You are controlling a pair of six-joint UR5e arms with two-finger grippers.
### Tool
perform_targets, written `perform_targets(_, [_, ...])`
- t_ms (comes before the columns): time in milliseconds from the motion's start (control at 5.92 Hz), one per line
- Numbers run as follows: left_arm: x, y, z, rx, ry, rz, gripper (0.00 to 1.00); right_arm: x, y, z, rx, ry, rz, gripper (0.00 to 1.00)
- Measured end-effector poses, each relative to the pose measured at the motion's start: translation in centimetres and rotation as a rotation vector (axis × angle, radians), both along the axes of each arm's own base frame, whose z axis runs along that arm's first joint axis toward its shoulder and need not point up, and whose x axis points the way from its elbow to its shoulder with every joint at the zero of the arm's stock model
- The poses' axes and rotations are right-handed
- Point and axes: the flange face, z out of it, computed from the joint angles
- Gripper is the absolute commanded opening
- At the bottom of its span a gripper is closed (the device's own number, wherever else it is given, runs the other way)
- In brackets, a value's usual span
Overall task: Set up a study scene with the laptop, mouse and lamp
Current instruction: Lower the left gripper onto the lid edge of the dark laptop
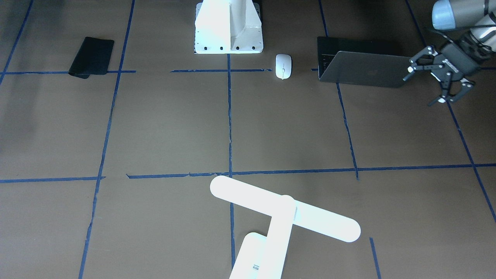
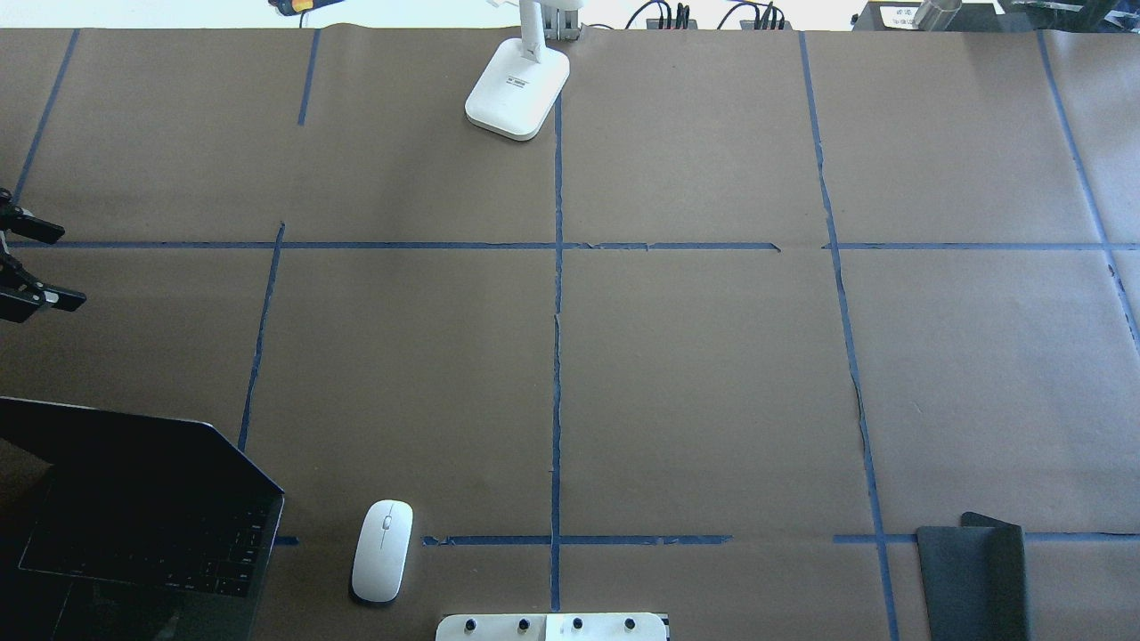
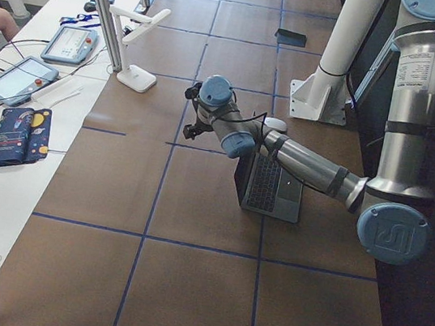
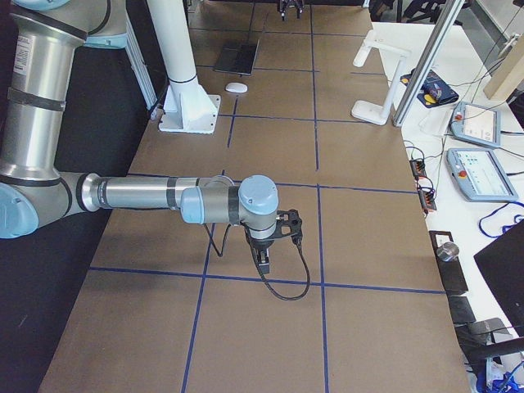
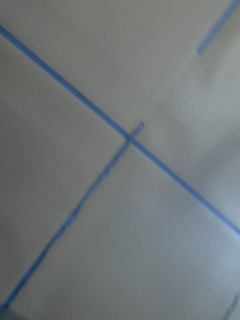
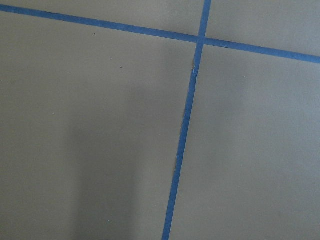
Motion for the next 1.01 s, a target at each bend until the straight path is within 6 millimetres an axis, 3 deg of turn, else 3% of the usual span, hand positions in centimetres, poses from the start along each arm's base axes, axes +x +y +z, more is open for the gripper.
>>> perform_targets(169, [1.6,2.0,-2.9,0.059,0.029,0.055,1.00,0.0,0.0,0.0,0.000,0.000,0.000,1.00])
perform_targets(338, [2.4,4.4,-4.2,0.121,0.038,0.117,1.00,0.0,0.0,0.0,0.000,0.000,0.001,1.00])
perform_targets(676, [1.6,8.5,-1.5,0.218,-0.005,0.227,1.00,0.0,0.0,0.0,-0.002,0.001,0.002,1.00])
perform_targets(1014, [3.0,10.4,1.0,0.210,-0.029,0.311,0.99,0.0,0.0,0.1,-0.005,0.000,0.001,1.00])
